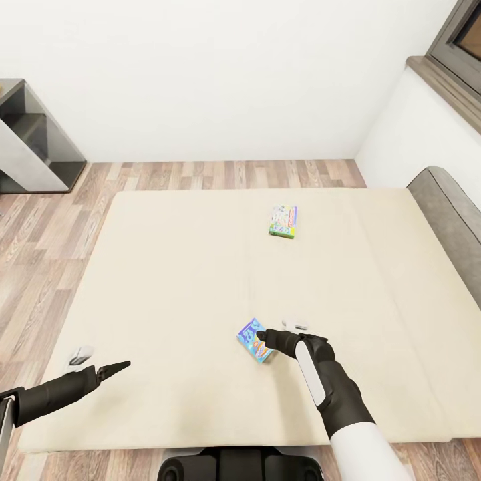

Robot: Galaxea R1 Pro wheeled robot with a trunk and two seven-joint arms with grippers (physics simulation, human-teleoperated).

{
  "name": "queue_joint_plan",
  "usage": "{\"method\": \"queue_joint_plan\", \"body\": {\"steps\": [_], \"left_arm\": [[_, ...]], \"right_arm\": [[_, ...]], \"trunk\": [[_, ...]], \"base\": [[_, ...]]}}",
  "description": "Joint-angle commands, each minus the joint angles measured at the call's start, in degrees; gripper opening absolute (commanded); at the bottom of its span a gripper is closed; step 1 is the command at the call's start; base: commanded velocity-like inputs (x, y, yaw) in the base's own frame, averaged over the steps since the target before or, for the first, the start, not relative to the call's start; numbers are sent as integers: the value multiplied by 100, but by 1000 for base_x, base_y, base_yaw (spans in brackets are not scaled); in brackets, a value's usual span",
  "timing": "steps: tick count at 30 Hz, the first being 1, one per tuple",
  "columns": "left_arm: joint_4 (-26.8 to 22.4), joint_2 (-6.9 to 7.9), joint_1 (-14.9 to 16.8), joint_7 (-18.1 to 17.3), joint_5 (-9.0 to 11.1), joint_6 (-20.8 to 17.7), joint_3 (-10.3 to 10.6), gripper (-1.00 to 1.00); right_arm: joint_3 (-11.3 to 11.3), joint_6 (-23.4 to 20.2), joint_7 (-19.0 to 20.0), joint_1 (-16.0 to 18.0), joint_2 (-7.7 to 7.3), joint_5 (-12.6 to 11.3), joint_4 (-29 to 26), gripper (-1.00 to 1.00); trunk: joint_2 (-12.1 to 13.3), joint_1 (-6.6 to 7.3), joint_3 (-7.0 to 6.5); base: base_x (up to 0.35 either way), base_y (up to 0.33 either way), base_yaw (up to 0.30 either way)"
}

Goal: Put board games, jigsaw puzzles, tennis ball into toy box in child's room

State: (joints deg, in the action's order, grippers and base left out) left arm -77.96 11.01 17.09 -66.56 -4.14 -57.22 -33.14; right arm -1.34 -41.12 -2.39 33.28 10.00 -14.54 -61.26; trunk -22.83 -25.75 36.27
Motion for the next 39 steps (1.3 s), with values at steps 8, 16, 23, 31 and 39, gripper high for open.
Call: {"method": "queue_joint_plan", "body": {"steps": [8,16,23,31,39], "left_arm": [[-2,4,5,-50,-44,-44,-15,100],[-2,3,5,-50,-44,-44,-17,100],[-2,2,5,-50,-44,-45,-17,100],[-2,1,5,-50,-44,-45,-16,100],[-1,-1,5,-50,-44,-47,-5,100]], "right_arm": [[-8,-27,-20,0,0,-32,-9,100],[-1,-27,-17,3,0,-32,-16,100],[-4,-27,-16,1,0,-33,-24,100],[-13,-27,-20,3,0,-34,-19,100],[-8,-29,-11,0,0,-37,-25,100]], "trunk": [[-9,-3,7],[-9,-3,7],[-9,-3,7],[-9,-3,7],[-9,-3,7]], "base": [[0,0,0],[0,0,0],[0,0,0],[0,0,0],[0,0,0]]}}
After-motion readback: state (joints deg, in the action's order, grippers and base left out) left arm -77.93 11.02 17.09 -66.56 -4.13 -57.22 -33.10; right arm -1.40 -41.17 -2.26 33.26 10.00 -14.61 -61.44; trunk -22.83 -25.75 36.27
